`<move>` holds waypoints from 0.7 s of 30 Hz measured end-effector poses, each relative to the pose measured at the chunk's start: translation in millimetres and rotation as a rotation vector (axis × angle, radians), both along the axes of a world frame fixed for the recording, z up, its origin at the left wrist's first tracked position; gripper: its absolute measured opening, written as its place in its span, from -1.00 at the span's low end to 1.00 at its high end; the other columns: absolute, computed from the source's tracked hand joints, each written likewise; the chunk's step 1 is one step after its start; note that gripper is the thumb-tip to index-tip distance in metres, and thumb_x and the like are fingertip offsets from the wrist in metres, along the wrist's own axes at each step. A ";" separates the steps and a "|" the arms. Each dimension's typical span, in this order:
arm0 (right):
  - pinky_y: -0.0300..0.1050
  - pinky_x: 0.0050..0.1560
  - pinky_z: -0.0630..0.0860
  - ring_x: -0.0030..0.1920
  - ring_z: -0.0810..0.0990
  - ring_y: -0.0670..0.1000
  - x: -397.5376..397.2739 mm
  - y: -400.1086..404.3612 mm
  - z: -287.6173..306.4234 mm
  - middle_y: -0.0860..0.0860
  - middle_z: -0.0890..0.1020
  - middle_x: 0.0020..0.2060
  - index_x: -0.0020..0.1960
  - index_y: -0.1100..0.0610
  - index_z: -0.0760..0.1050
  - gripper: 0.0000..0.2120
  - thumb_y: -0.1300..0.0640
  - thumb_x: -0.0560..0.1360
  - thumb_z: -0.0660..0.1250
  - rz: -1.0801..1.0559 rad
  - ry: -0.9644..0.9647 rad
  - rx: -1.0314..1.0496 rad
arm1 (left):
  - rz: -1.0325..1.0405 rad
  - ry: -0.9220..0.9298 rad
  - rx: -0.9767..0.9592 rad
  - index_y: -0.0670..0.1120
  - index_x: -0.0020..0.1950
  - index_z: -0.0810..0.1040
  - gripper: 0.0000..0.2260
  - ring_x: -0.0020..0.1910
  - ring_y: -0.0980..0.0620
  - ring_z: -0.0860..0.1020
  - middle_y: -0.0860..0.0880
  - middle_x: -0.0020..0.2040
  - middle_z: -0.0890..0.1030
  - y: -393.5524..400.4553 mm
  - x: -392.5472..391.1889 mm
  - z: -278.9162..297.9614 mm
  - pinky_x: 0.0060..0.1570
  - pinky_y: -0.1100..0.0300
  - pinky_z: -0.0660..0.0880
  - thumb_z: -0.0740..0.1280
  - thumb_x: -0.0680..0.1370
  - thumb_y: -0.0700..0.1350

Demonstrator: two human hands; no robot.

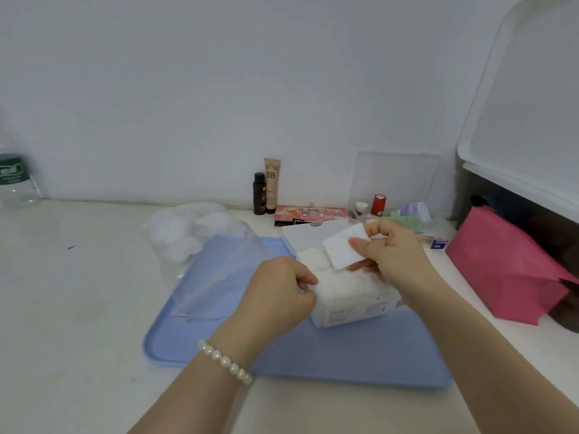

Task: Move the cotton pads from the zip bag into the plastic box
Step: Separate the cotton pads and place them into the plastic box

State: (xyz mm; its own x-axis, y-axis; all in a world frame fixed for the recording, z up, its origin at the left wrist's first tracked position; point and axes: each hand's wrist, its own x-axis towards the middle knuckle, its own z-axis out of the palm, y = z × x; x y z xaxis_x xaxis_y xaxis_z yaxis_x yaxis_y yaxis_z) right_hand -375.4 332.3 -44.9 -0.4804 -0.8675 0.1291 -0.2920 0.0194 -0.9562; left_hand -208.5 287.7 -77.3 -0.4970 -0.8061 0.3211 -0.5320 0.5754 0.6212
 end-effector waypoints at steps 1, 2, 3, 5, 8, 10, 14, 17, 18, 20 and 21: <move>-0.24 -0.42 0.45 -0.48 0.62 -0.06 0.3 0.2 -0.5 0.08 0.65 -0.43 -0.08 0.24 0.45 -0.89 0.24 0.48 0.36 0.004 0.009 0.000 | 0.001 0.006 0.010 -0.03 0.00 0.67 -0.78 -0.32 0.22 0.42 0.12 -0.20 0.54 0.9 -1.3 -0.6 -0.23 0.45 0.33 0.30 0.43 -0.20; -0.18 -0.38 0.45 -0.47 0.63 -0.05 0.8 0.5 -0.5 0.11 0.65 -0.40 -0.08 0.23 0.45 -0.89 0.24 0.48 0.36 0.006 0.015 0.000 | 0.004 0.024 0.025 -0.03 -0.02 0.68 -0.80 -0.32 0.22 0.43 0.14 -0.23 0.53 1.7 -1.9 -0.6 -0.24 0.44 0.34 0.31 0.44 -0.18; -0.15 -0.35 0.44 -0.46 0.63 -0.05 1.3 0.9 -0.5 0.14 0.66 -0.36 -0.08 0.23 0.45 -0.89 0.23 0.48 0.36 0.004 0.025 -0.001 | 0.001 0.043 0.036 -0.03 -0.05 0.69 -0.83 -0.33 0.23 0.44 0.16 -0.25 0.53 2.2 -2.0 -0.4 -0.25 0.43 0.35 0.32 0.44 -0.16; -0.16 -0.35 0.41 -0.45 0.62 -0.08 2.8 2.6 1.9 0.15 0.67 -0.33 -0.06 0.22 0.46 -0.89 0.21 0.48 0.37 -0.009 0.060 -0.014 | -0.017 0.054 0.028 -0.04 -0.14 0.70 -0.85 -0.34 0.22 0.45 0.16 -0.29 0.54 2.5 -0.9 0.3 -0.26 0.37 0.37 0.33 0.45 -0.15; -0.30 -0.45 0.38 -0.48 0.58 -0.09 9.8 9.2 13.0 0.04 0.66 -0.44 -0.13 0.17 0.46 -0.91 0.22 0.46 0.38 0.056 0.073 -0.062 | 0.000 0.103 -0.007 -0.09 -0.20 0.70 -0.86 -0.36 0.27 0.47 0.11 -0.31 0.58 -0.6 5.4 8.1 -0.33 0.45 0.34 0.34 0.45 -0.20; -0.33 -0.47 0.37 -0.51 0.54 -0.12 21.6 15.6 19.8 -0.03 0.62 -0.52 -0.20 0.14 0.45 -0.87 0.24 0.45 0.39 0.185 0.098 -0.048 | 0.106 0.214 -0.056 -0.07 -0.22 0.69 -0.87 -0.36 0.29 0.47 0.12 -0.31 0.58 -6.7 17.0 20.1 -0.33 0.48 0.32 0.36 0.43 -0.23; -0.21 -0.34 0.35 -0.49 0.40 -0.19 59.9 21.4 7.8 -0.11 0.51 -0.52 -0.29 0.02 0.43 -0.80 0.18 0.45 0.40 0.373 0.415 0.027 | 0.282 0.267 -0.114 0.02 -0.24 0.61 -0.89 -0.27 0.21 0.48 0.17 -0.24 0.56 -21.9 58.8 41.4 -0.28 0.54 0.31 0.43 0.39 -0.19; -0.11 -0.20 0.35 -0.25 0.48 -0.01 80.8 13.1 -18.3 0.00 0.56 -0.28 -0.26 -0.03 0.42 -0.83 0.04 0.51 0.30 0.457 0.748 0.083 | 0.249 0.074 -0.063 0.07 -0.23 0.50 -0.78 -0.14 0.15 0.44 0.16 -0.15 0.50 -31.3 86.9 36.9 -0.24 0.50 0.30 0.54 0.30 -0.07; -0.10 -0.24 0.34 -0.24 0.50 0.04 86.0 9.8 -26.6 0.05 0.57 -0.28 -0.26 0.01 0.45 -0.82 0.02 0.51 0.28 0.438 0.892 0.036 | 0.211 0.018 -0.043 0.10 -0.21 0.45 -0.70 -0.09 0.14 0.43 0.16 -0.11 0.48 -33.5 93.8 32.0 -0.22 0.46 0.30 0.57 0.26 -0.03; -0.18 -0.45 0.27 -0.40 0.50 0.05 89.4 1.4 -42.7 0.02 0.53 -0.46 -0.40 0.07 0.48 -0.77 -0.02 0.35 0.38 0.382 1.216 -0.088 | 0.168 -0.043 -0.037 0.12 -0.14 0.40 -0.59 -0.02 0.11 0.40 0.19 -0.08 0.42 -37.3 103.9 19.9 -0.15 0.39 0.30 0.59 0.22 -0.02; -0.22 -0.51 0.25 -0.47 0.48 0.04 90.8 -1.6 -48.5 -0.01 0.49 -0.52 -0.47 0.07 0.45 -0.75 -0.03 0.18 0.47 0.338 1.327 -0.099 | 0.170 -0.043 -0.053 0.10 -0.11 0.40 -0.59 -0.01 0.10 0.40 0.19 -0.08 0.41 -40.0 107.3 13.9 -0.14 0.39 0.29 0.58 0.23 -0.06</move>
